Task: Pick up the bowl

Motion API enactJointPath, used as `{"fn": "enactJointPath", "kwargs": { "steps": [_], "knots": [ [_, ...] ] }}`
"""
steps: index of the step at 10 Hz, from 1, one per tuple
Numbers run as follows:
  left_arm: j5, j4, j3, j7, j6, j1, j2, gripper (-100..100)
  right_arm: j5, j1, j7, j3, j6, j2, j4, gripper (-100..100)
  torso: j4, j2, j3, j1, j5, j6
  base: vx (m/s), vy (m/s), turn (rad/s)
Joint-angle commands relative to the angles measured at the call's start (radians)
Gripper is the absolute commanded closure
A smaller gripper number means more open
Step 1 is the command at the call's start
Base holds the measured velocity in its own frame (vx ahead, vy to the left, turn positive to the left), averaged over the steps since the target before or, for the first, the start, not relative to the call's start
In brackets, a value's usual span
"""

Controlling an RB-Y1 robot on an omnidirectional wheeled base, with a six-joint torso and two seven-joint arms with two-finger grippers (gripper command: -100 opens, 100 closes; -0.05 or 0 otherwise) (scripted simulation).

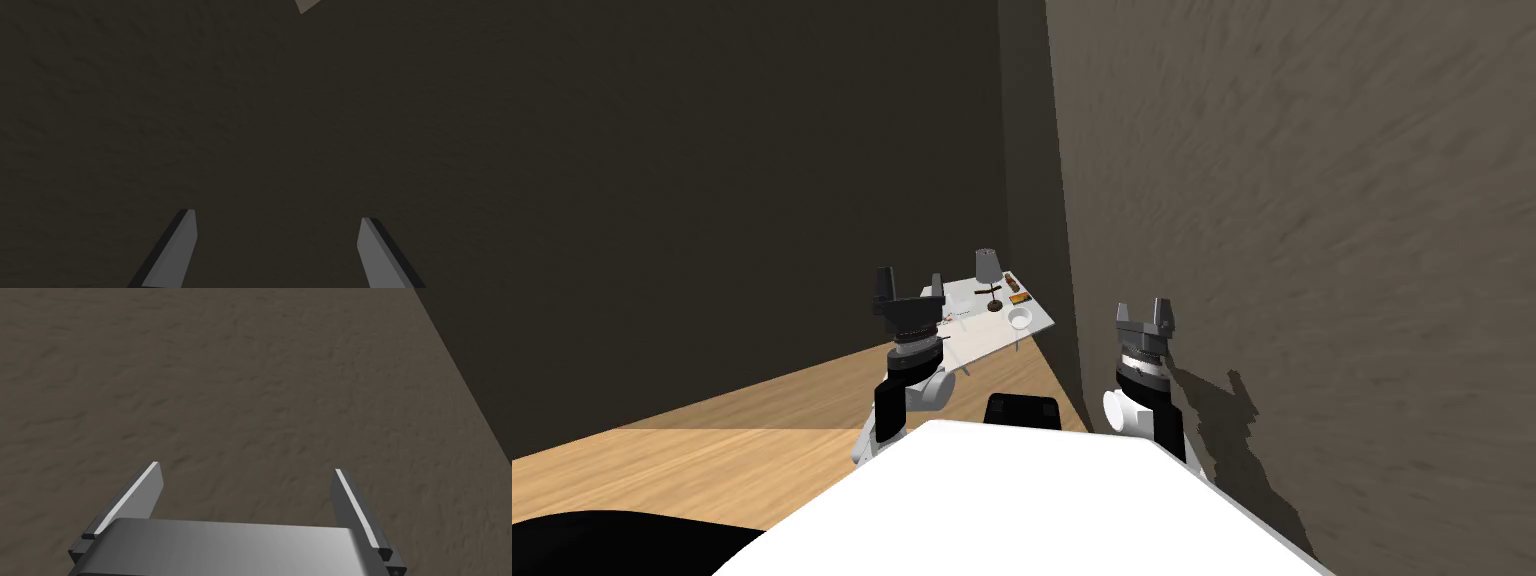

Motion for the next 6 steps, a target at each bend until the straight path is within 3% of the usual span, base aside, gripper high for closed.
{"fn": "enactJointPath", "kwargs": {
  "steps": [1,3,6],
  "knots": [
    [0.000,0.000,0.000,0.000,0.000,0.000,0.000,0,-0.002,-0.005,0.006,-0.002,0.008,-0.034,0.005,-100,0.000,0.000,0.000,0.000,0.000,0.000,-0.024,-0.007,0.116],
    [0.000,0.000,0.000,0.000,0.000,0.000,0.000,0,-0.008,-0.015,0.021,-0.006,0.028,-0.089,0.017,-100,0.001,0.002,0.001,-0.002,0.000,0.000,-0.055,-0.040,0.223],
    [0.000,0.000,0.000,0.000,0.000,0.000,0.000,0,-0.021,-0.036,0.060,-0.012,0.078,-0.182,0.045,-100,0.001,0.005,0.003,-0.004,-0.001,-0.001,-0.087,-0.054,0.367]
  ]
}}
